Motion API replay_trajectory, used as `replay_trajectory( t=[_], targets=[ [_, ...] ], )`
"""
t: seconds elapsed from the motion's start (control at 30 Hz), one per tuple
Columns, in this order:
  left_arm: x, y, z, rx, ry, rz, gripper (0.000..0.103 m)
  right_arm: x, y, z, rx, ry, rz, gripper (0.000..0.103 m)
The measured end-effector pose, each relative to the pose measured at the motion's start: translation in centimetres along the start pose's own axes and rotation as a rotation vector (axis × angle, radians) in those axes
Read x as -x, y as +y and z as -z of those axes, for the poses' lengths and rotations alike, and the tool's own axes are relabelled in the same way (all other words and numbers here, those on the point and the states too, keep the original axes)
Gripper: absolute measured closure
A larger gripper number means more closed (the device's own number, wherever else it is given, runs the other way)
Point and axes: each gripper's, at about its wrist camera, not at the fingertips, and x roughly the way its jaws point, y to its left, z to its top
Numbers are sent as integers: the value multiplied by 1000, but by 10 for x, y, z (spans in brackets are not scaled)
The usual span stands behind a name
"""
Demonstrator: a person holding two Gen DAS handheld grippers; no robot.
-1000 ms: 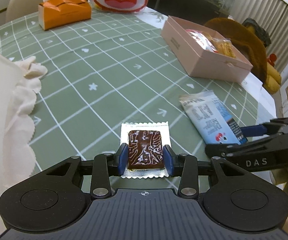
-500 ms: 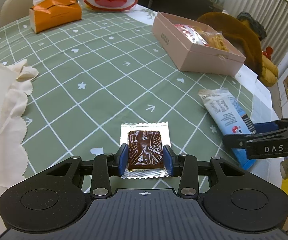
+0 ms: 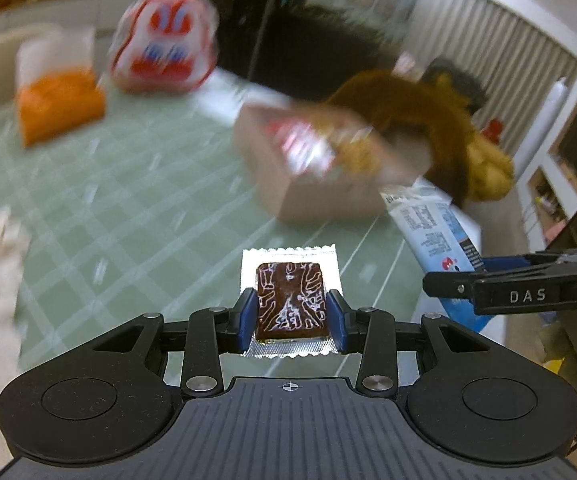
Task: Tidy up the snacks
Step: 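Carry the chocolate wafer and blue bag toward the pink box, then lower the wafer and blue bag into the pink box and open both tools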
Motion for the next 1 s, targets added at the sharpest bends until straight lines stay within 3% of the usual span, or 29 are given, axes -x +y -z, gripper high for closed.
replay_trajectory(
  t=[0.13, 0.37, 0.43, 0.5, 0.57, 0.63, 0.7, 0.83, 1.0],
  targets=[
    [-6, -29, -50, -60, -84, 12, 61, 38, -21, -50, 28, -136, 34, 19],
    [-53, -57, -120, -77, -143, -4, 60, 62, -70, -113, 21, -260, 35, 18],
    [-72, -52, -138, -3, -147, -5, 60, 53, -80, -121, 28, -260, 38, 18],
    [-92, -40, -155, 100, -136, 42, 60, 41, -91, -126, 27, -242, 26, 18],
    [-125, -27, -167, 155, -84, 70, 60, 26, -101, -129, 23, -224, 18, 19],
    [-156, -21, -167, 159, -37, -16, 61, 10, -110, -131, 9, -192, 8, 19],
    [-165, -18, -161, 152, -46, -83, 61, -4, -118, -130, -12, -155, -8, 19],
    [-148, -1, -146, 258, -80, -75, 61, -25, -118, -134, -4, -121, -15, 19],
    [-117, 5, -125, 264, -86, -134, 61, -56, -92, -163, 2, -90, -109, 18]
  ],
)
